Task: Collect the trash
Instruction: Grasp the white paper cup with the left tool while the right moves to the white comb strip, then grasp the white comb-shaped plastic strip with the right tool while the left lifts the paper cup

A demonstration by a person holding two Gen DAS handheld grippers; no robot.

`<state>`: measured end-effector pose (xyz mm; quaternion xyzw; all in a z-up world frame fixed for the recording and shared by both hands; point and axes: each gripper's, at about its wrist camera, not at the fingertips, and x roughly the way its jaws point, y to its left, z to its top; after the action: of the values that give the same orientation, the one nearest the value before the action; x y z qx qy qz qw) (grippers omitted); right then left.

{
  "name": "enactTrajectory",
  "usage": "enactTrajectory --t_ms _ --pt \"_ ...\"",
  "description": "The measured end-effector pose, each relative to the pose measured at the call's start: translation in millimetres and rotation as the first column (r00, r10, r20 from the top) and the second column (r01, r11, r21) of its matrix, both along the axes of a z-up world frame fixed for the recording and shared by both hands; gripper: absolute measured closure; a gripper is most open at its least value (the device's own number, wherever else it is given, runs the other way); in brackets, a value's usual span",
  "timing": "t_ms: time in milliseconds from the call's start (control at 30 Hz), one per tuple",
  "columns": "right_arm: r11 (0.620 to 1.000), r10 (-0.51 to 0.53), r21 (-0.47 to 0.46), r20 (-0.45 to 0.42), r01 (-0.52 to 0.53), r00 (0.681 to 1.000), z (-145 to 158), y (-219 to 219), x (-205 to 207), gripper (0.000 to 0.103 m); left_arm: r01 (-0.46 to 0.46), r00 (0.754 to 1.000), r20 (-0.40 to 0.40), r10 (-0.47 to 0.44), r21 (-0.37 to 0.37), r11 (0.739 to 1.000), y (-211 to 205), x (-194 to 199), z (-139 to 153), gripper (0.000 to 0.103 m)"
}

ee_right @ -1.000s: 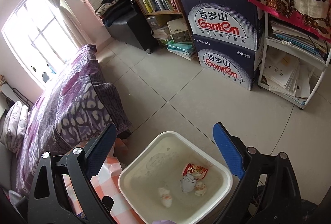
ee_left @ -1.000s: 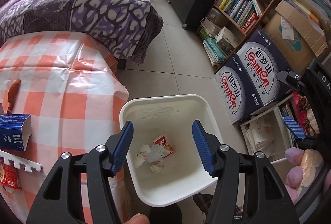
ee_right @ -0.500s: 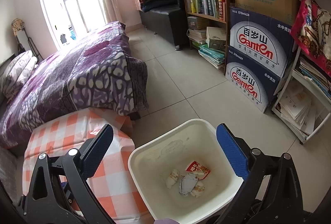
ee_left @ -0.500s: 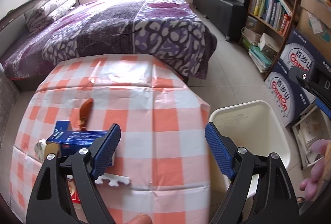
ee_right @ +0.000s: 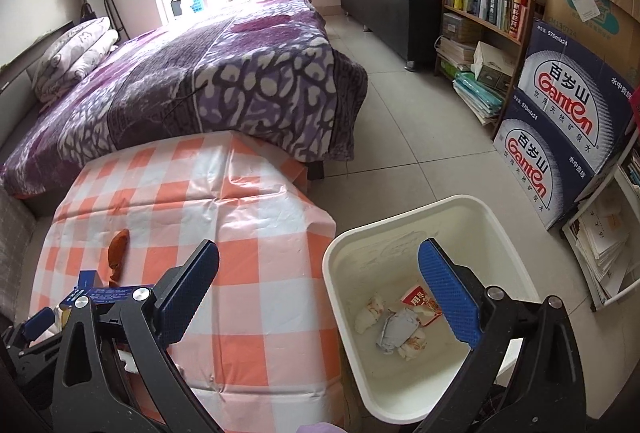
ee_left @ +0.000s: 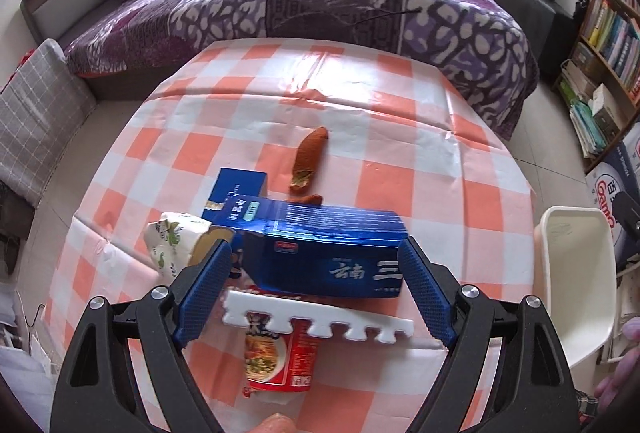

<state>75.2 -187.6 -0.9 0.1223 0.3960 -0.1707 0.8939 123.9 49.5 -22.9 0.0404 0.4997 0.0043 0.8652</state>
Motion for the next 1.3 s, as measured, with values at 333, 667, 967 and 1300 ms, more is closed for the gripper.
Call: enactTrajectory --t_ms 333,667,967,1300 --pt "0.951 0.310 0.031 -0.060 -0.308 0.949 -20.7 67.9 17.3 0.007 0.094 0.965 -0.248 -0.080 0.045 0.995 72.5 28.3 -34.9 0.020" --pt "0.737 0.668 0.012 -0.160 -0.675 0.727 -51.5 152.4 15.3 0.007 0.165 0.921 -0.345 -0.179 -0.070 0.984 117.5 57.5 -72.1 0.009" --pt "0.656 0.739 0.010 -0.214 -0.755 0.639 -74.5 184.6 24.6 0.007 0.029 0.945 -0.318 -0.072 -0.139 0.990 156.1 67.4 -83.1 0.018" --pt "0.653 0.747 0.017 -0.182 -0.757 0.640 -77.7 193.9 32.9 0.015 -0.151 0.961 -0.261 0.095 -0.205 0.967 201.1 62.1 -66.6 0.064"
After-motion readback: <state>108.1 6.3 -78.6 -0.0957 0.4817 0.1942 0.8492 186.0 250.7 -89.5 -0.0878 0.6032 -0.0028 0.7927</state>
